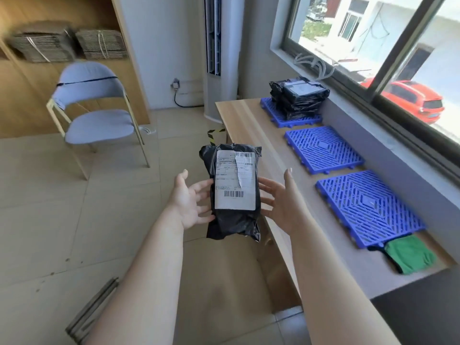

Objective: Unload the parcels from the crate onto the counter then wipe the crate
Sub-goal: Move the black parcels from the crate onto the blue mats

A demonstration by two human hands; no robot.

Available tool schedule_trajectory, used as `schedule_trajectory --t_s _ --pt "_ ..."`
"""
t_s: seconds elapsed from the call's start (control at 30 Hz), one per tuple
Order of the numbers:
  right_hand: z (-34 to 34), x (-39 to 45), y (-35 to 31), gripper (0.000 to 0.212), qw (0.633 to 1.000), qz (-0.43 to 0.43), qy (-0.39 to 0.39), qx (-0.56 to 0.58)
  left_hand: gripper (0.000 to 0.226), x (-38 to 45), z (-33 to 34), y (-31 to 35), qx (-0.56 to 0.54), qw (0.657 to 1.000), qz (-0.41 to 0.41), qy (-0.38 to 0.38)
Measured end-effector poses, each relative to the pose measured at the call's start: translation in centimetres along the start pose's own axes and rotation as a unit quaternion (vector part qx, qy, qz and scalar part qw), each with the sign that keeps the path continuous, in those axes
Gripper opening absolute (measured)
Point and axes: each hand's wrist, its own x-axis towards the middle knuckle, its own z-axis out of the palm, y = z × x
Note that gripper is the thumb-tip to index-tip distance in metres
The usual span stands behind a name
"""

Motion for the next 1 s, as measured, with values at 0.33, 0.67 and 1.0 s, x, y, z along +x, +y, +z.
schedule_trajectory --t_s 0.33,0.67,1.0 --pt "6.9 16.6 -4.0 0.089 0.995 0.061 -0.040 -0.063 0.075 10.2 -6.4 9.2 -0.018 0.998 0.003 0.064" --pt "12.3 37.7 -16.1 0.092 0.991 0.068 -0.110 -0.034 0.073 25.4 -6.2 27.3 0.005 0.992 0.037 0.122" --pt "14.8 52.5 -22.7 0.082 0.996 0.065 -0.054 -0.012 0.079 39.9 -7.5 39.6 0.017 0.995 0.023 0.099"
